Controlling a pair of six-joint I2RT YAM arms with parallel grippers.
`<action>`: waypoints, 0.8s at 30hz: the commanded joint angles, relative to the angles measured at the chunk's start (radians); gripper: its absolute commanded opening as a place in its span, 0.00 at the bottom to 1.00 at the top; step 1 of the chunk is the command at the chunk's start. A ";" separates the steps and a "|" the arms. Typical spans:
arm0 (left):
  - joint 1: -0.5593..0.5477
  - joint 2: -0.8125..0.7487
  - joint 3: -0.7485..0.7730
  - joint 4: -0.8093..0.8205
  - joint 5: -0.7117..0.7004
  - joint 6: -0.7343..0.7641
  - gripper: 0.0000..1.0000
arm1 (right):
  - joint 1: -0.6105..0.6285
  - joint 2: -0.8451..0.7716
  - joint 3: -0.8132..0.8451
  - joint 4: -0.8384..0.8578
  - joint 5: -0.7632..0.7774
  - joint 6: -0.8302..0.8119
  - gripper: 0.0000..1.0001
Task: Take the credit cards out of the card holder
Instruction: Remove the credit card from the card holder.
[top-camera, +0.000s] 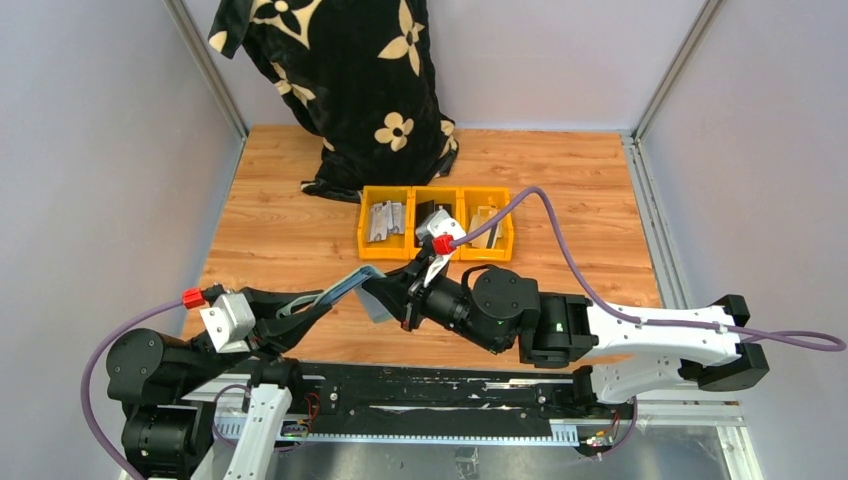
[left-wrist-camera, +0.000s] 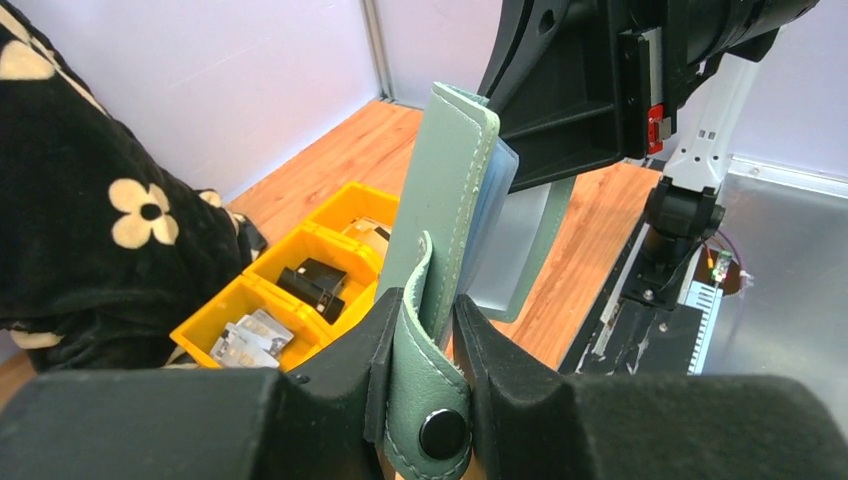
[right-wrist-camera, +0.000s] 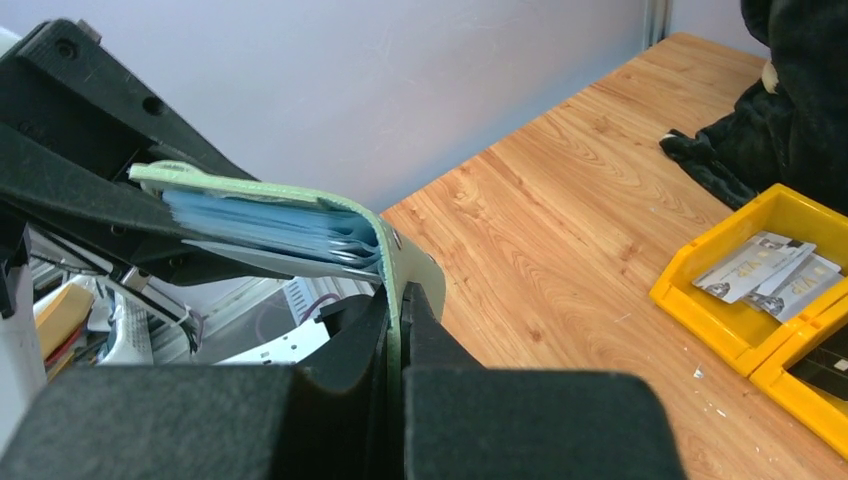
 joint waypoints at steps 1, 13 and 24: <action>0.005 0.021 0.019 0.012 -0.011 -0.031 0.28 | 0.014 -0.026 -0.020 0.048 -0.117 -0.053 0.00; 0.005 0.064 0.036 0.026 0.002 -0.131 0.69 | -0.011 -0.152 -0.102 0.028 -0.383 -0.083 0.00; 0.005 0.108 0.035 0.039 0.156 -0.255 0.76 | -0.014 -0.119 -0.037 -0.019 -0.509 -0.065 0.00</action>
